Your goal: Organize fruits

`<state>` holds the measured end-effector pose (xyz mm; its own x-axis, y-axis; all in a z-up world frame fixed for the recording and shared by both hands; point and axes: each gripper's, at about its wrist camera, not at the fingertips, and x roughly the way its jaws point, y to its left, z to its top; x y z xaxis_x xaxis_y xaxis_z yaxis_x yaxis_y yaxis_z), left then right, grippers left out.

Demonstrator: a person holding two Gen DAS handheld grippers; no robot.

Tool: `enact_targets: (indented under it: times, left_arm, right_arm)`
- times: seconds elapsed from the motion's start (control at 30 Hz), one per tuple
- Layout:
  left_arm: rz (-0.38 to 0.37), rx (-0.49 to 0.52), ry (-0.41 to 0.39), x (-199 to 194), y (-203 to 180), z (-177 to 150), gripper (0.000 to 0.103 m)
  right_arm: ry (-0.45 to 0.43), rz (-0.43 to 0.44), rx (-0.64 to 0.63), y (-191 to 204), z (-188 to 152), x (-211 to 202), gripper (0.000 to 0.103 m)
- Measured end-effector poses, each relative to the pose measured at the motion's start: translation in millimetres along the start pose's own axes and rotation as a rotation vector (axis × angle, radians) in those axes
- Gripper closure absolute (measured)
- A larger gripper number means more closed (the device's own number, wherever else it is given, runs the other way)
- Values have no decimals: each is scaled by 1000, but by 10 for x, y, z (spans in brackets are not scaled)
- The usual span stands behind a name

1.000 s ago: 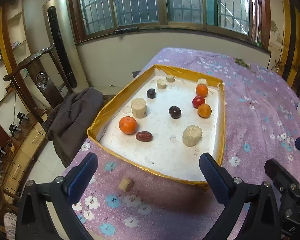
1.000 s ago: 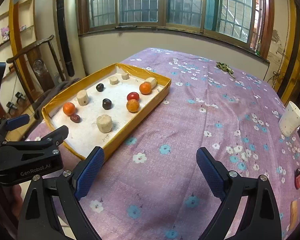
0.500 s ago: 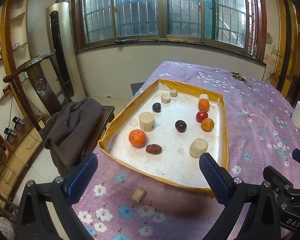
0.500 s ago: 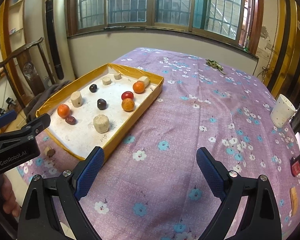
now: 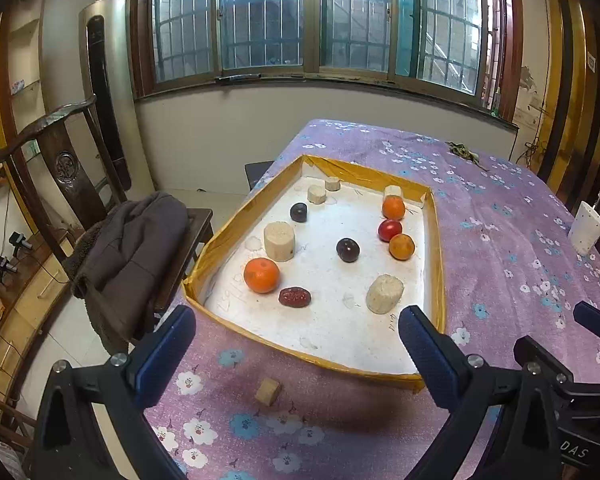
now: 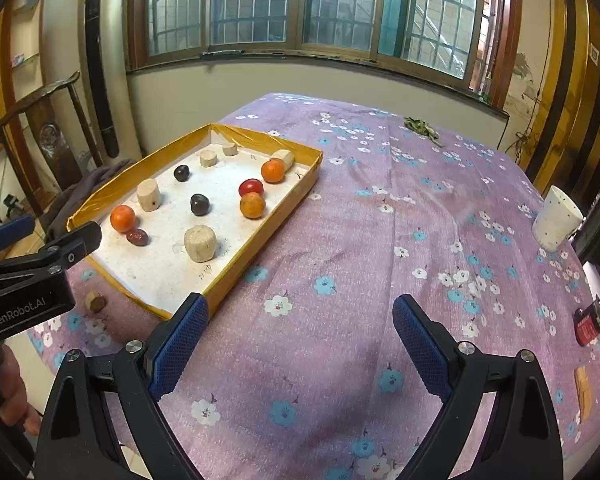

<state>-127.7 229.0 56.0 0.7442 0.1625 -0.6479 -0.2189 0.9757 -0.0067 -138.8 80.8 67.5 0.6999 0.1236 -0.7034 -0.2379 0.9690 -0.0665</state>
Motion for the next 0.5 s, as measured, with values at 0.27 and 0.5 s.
enact_targets:
  times: [0.27,0.5]
  left_arm:
    - [-11,-15,-7,29,22,54,1]
    - [-7,-11,-5,59,40,96,0]
  right_arm:
    - [3,-1,10,3,-3,2,9]
    - [11,-5,35,-8,-7,39,9]
